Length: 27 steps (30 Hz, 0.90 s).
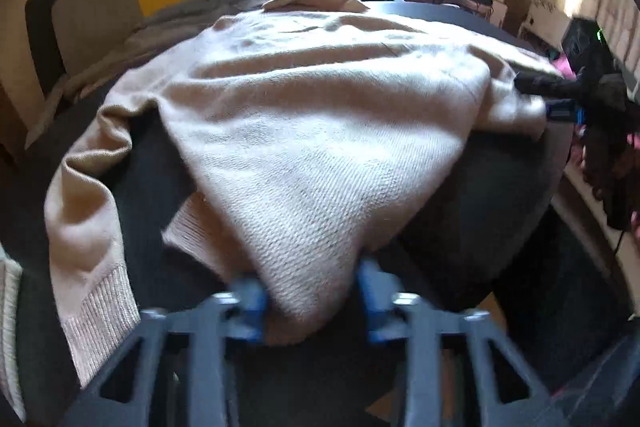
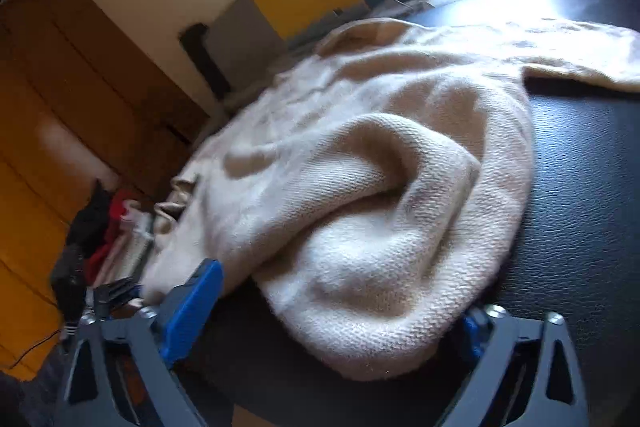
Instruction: Fold clothes
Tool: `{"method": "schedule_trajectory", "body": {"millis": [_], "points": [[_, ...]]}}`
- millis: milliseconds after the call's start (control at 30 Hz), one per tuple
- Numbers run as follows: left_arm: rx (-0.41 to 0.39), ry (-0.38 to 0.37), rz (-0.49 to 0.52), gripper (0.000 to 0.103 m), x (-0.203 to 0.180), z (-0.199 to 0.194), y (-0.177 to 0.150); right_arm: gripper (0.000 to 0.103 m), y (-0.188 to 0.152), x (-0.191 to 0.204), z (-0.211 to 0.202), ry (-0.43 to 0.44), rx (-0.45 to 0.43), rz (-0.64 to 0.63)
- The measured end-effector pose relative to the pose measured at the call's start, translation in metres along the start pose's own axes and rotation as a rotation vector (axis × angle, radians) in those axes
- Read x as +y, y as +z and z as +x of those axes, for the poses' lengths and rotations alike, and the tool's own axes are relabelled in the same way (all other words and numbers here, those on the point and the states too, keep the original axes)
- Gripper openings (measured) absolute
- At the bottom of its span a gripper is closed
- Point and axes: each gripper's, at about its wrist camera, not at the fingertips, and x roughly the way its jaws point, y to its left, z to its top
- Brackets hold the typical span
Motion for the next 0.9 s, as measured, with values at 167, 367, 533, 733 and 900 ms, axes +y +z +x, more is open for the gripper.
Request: {"method": "schedule_trajectory", "body": {"millis": [167, 367, 533, 733, 900], "points": [[-0.004, -0.105, -0.095, 0.012, 0.015, -0.01, 0.017, 0.016, 0.006, -0.005, 0.006, -0.083, 0.04, -0.001], [-0.056, -0.288, -0.244, 0.007, 0.044, -0.049, 0.045, 0.016, 0.042, 0.031, -0.036, 0.024, -0.006, -0.099], [-0.1, -0.441, -0.369, 0.007, 0.069, -0.083, 0.069, 0.016, 0.079, 0.05, -0.1, 0.087, -0.109, -0.135], [-0.073, -0.362, -0.489, 0.012, 0.1, -0.076, 0.056, 0.035, 0.07, 0.021, -0.102, -0.043, -0.052, -0.072], [-0.104, -0.198, -0.503, 0.029, 0.114, -0.056, 0.018, 0.075, 0.028, -0.012, -0.082, -0.094, 0.034, 0.048]]}}
